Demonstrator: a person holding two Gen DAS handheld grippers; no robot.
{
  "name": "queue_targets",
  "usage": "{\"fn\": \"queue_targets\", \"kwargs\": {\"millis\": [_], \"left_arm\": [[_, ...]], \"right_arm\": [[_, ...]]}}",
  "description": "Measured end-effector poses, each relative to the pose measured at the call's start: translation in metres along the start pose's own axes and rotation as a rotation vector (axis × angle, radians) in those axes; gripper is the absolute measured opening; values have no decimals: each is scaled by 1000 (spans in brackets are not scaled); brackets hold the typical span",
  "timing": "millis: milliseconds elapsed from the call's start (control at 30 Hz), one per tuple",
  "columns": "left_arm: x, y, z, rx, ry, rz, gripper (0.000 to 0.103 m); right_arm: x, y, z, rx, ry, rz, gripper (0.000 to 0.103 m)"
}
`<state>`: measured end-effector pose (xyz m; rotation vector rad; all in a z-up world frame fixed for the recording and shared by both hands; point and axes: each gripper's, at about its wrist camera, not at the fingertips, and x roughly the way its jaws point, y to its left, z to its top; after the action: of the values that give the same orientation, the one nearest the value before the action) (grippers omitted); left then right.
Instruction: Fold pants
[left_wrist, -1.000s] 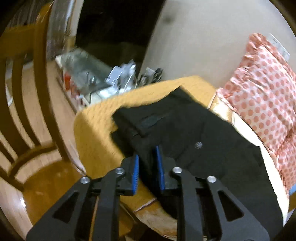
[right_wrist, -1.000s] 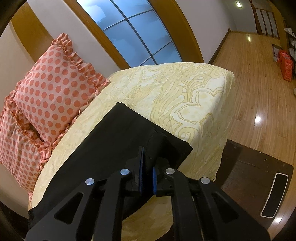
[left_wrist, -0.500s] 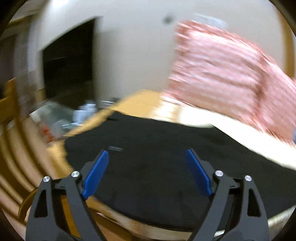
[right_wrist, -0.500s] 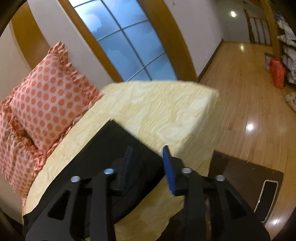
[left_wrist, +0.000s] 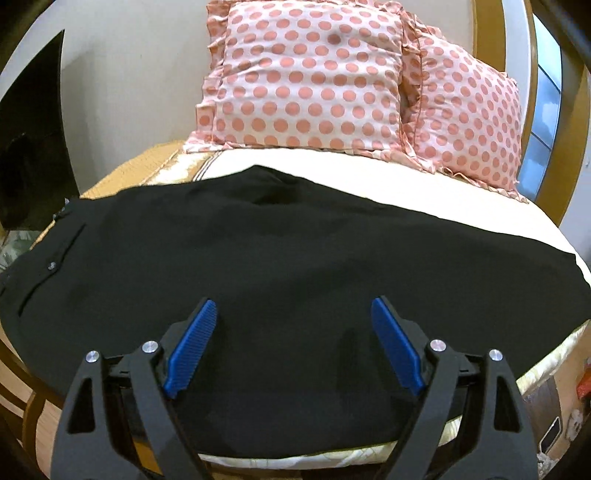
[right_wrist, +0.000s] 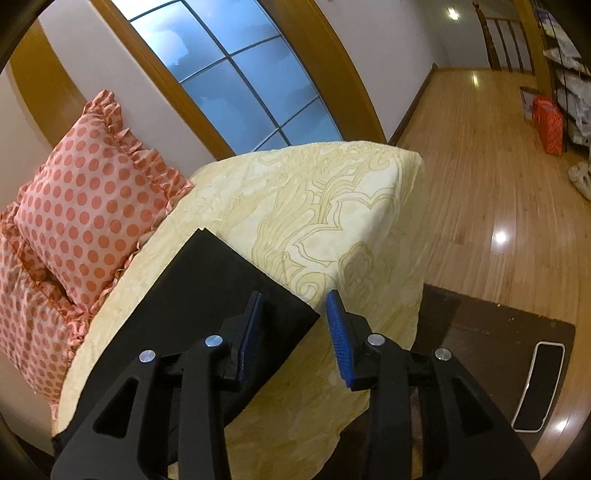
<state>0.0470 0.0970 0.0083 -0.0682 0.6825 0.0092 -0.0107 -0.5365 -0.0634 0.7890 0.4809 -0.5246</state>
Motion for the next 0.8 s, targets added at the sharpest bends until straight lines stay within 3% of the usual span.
{"fn": "queue_targets", "kwargs": {"millis": [200,467,667,733,800], "left_arm": [[6,3,-7,-27,21,-20,88],[9,-1,-8,-3,30,-9,93],[10,-3,-10,12,26,-5,96],[10,-4,-10,18,24,-6,97],[10,-4,-11,25,22,-10,98]], "right_arm": [[4,0,-10,10,25,63,42],[-10,32,-32,-220,-107,-20,38],[-5,33,-28,-219,-107,1,35],[-4,31,-26,-201,-107,7,29],[-1,27,-23,-177,-89,27,13]]}}
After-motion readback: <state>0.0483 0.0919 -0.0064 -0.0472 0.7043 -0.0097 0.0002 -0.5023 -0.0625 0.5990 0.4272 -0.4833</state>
